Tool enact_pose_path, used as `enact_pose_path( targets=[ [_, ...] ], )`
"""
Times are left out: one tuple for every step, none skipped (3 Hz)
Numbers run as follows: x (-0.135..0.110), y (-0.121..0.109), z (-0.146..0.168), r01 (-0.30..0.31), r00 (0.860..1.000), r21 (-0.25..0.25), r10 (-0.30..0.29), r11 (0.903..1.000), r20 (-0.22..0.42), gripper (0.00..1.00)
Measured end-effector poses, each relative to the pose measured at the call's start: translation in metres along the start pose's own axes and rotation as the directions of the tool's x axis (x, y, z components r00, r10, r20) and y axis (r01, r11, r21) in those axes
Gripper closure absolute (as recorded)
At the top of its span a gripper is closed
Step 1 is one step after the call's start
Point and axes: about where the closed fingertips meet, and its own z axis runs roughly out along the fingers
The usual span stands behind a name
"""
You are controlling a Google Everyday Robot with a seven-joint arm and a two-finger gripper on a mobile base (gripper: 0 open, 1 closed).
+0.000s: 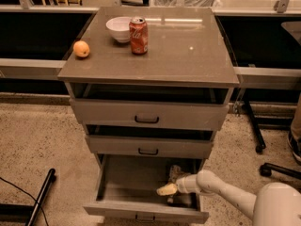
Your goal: Pick blue plastic bottle from bottom drawer and place on counter
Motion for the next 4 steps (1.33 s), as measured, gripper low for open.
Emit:
enact_pose_path(
  targets=[
    [0.007,-0.009,0.010,0.023,1.000,0.031,-0.024,0.9993,0.009,0.00],
    [0.009,-0.024,0.016,0.069,0.997,0.121,-0.073,0.9902,0.031,0.00],
    [0.008,-0.025,0.028,0.069,0.997,0.109,-0.073,0.9916,0.032,0.00],
    [0.011,-0.026,0.039,0.060,0.998,0.088,-0.062,0.9943,0.022,0.00]
  ],
)
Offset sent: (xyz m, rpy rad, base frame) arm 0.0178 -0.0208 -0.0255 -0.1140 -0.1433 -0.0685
